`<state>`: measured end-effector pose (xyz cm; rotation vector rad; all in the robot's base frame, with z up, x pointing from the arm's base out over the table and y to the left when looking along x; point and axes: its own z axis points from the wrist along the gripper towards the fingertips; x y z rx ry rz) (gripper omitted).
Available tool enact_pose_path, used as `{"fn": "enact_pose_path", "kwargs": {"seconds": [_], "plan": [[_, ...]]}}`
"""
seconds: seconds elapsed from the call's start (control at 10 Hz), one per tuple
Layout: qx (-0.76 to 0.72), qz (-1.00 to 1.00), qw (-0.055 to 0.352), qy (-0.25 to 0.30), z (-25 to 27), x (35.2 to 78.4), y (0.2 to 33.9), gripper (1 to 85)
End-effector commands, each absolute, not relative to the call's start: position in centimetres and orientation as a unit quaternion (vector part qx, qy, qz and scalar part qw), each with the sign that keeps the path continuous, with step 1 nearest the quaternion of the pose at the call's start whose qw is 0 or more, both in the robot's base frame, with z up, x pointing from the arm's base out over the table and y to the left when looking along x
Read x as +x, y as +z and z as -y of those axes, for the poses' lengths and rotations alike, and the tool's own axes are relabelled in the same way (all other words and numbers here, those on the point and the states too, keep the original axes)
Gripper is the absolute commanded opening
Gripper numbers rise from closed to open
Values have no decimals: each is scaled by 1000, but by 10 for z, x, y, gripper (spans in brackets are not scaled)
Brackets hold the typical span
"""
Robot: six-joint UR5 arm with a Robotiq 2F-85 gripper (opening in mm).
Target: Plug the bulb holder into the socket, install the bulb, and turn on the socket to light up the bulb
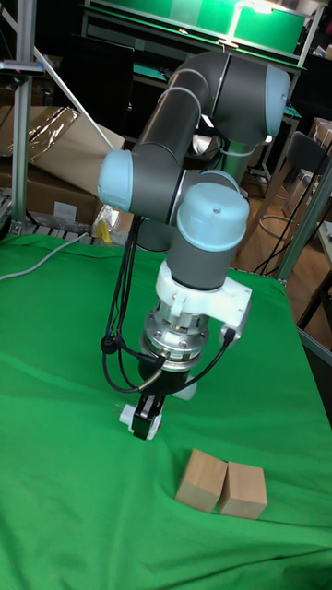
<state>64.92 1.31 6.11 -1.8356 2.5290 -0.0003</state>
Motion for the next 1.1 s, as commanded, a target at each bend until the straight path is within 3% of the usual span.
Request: {"fn": "enact_pose_path", "kwargs": {"seconds": [0.0, 0.6, 0.7, 0.8, 1.0], "plan": [[-596, -803, 24, 7, -19, 653, 67, 10], [-581, -814, 7, -15, -3, 652, 67, 10], [-582, -813, 5, -5, -7, 648, 66, 60], [-590, -807, 6, 16, -17, 643, 67, 333], [-592, -806, 0, 30, -21, 637, 65, 557]]}}
